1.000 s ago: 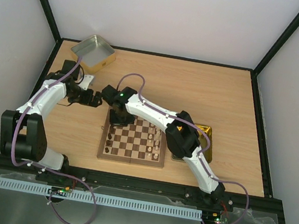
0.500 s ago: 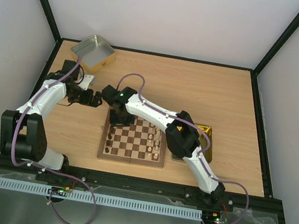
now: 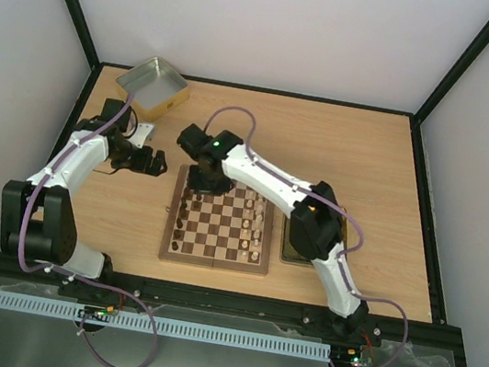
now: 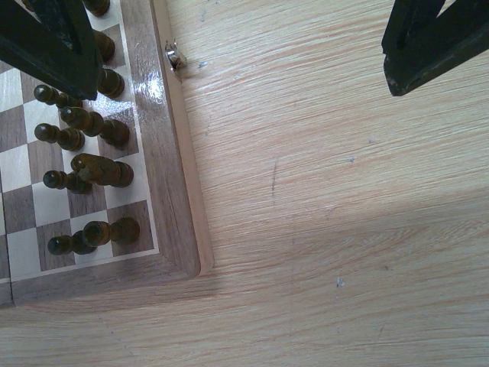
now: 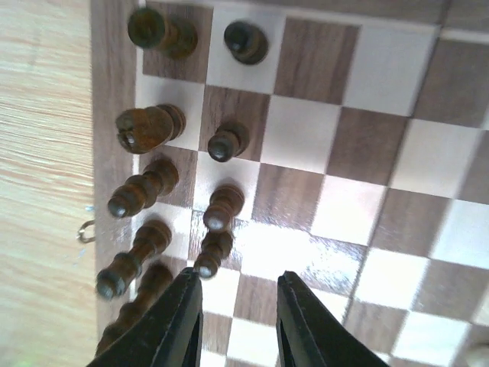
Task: Set up the chess pieces on the board
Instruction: Pick up the chess piece from the storage box.
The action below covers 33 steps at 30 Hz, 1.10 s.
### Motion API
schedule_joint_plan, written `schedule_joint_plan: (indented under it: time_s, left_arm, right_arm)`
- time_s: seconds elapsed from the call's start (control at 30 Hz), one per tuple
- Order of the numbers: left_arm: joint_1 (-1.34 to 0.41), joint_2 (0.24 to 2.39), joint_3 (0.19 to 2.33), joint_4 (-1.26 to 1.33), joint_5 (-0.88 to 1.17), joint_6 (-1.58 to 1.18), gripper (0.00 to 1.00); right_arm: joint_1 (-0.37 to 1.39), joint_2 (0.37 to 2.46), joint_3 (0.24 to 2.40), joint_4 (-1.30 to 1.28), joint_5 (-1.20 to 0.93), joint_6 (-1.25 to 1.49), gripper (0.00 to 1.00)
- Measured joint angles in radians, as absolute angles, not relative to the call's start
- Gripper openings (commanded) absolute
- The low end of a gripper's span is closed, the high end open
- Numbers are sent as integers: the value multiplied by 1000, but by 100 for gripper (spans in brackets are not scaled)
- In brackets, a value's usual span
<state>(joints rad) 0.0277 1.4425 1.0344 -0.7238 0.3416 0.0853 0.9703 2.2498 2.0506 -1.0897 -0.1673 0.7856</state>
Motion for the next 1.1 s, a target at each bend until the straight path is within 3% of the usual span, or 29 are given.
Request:
schedule_joint_plan:
  time_s: [0.27,0.5,0.77,1.1]
  left_arm:
    - [28,1443,1033,-723,347,86,100]
    - [28,1446,1033,-723,352,86,100]
    - [27,1456,1033,-724,351,86,100]
    - [12,1456,1033,-724,348,86,100]
  right_arm:
    - [870,1944,1882,-1061,-152,789,27]
    - [775,1659,1463,-1084,-13,810,26]
    - [713,1408,1021,-1049,-31,864,26]
    - [550,1326,793,-906,-109,860,26]
